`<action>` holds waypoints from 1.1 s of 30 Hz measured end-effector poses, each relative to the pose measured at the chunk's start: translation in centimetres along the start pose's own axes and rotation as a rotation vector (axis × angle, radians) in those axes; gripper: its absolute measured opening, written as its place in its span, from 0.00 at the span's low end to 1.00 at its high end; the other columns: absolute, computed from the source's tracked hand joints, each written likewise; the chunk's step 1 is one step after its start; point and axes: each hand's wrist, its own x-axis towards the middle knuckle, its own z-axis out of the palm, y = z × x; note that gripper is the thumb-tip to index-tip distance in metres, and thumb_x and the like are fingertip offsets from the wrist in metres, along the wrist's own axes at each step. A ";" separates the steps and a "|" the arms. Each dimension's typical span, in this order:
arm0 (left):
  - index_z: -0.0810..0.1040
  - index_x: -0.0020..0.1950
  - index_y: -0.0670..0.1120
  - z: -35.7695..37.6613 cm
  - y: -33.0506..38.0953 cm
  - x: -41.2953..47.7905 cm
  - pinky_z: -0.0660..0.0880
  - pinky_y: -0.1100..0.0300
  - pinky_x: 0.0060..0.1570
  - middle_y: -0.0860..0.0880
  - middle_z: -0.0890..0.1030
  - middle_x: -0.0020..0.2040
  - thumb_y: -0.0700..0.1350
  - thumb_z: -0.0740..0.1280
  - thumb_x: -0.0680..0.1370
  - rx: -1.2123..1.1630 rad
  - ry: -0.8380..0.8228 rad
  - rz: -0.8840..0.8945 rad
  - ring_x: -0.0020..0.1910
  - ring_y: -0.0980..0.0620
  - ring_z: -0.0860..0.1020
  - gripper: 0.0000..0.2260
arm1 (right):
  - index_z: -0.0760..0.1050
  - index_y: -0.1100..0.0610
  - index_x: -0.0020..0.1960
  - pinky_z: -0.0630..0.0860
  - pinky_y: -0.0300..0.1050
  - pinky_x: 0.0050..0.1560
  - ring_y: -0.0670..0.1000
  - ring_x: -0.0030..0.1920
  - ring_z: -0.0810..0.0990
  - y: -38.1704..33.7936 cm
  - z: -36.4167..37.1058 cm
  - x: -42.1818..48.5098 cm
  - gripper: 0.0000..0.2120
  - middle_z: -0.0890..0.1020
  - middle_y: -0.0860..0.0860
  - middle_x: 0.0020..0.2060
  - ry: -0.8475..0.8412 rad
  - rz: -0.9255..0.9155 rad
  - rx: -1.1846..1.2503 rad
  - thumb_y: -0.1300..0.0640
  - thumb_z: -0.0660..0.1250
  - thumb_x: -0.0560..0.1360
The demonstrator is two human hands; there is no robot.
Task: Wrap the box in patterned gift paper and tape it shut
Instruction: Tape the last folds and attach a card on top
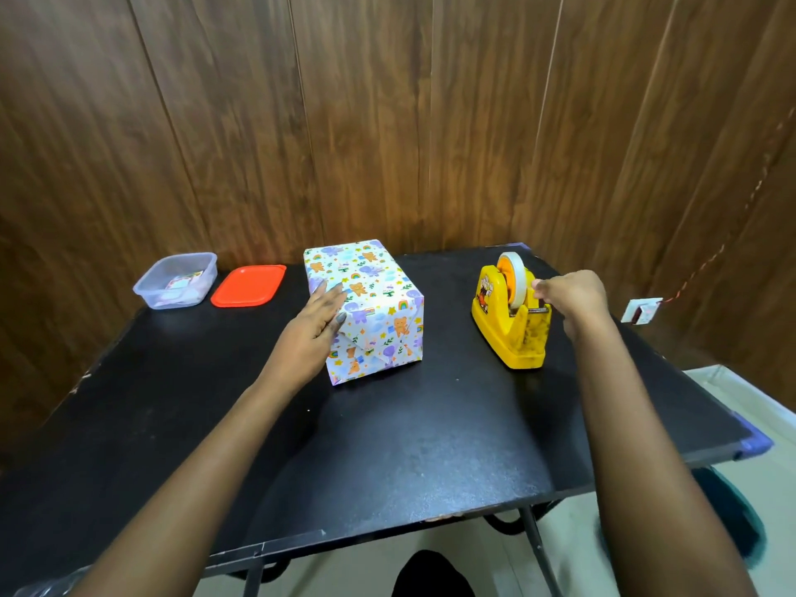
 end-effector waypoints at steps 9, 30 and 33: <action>0.67 0.72 0.46 0.3 -0.6 0.1 0.57 0.62 0.71 0.55 0.63 0.73 0.45 0.63 0.79 0.134 0.027 0.037 0.72 0.64 0.53 0.21 | 0.74 0.58 0.36 0.67 0.38 0.33 0.46 0.31 0.71 4.7 1.0 -2.1 0.12 0.76 0.50 0.32 -0.110 0.158 0.469 0.53 0.66 0.77; 0.69 0.71 0.49 1.0 -1.1 0.0 0.65 0.55 0.69 0.54 0.67 0.72 0.46 0.68 0.76 0.159 0.127 0.072 0.74 0.59 0.59 0.24 | 0.72 0.63 0.42 0.80 0.39 0.29 0.43 0.24 0.79 6.5 4.8 -5.2 0.08 0.80 0.54 0.29 -0.181 0.289 1.584 0.67 0.58 0.79; 0.68 0.71 0.49 1.1 -1.1 -0.1 0.63 0.58 0.69 0.54 0.67 0.72 0.46 0.68 0.76 0.166 0.132 0.073 0.74 0.59 0.58 0.24 | 0.71 0.64 0.41 0.78 0.39 0.26 0.44 0.24 0.80 7.5 5.2 -6.6 0.10 0.81 0.54 0.25 -0.300 0.365 1.529 0.68 0.56 0.80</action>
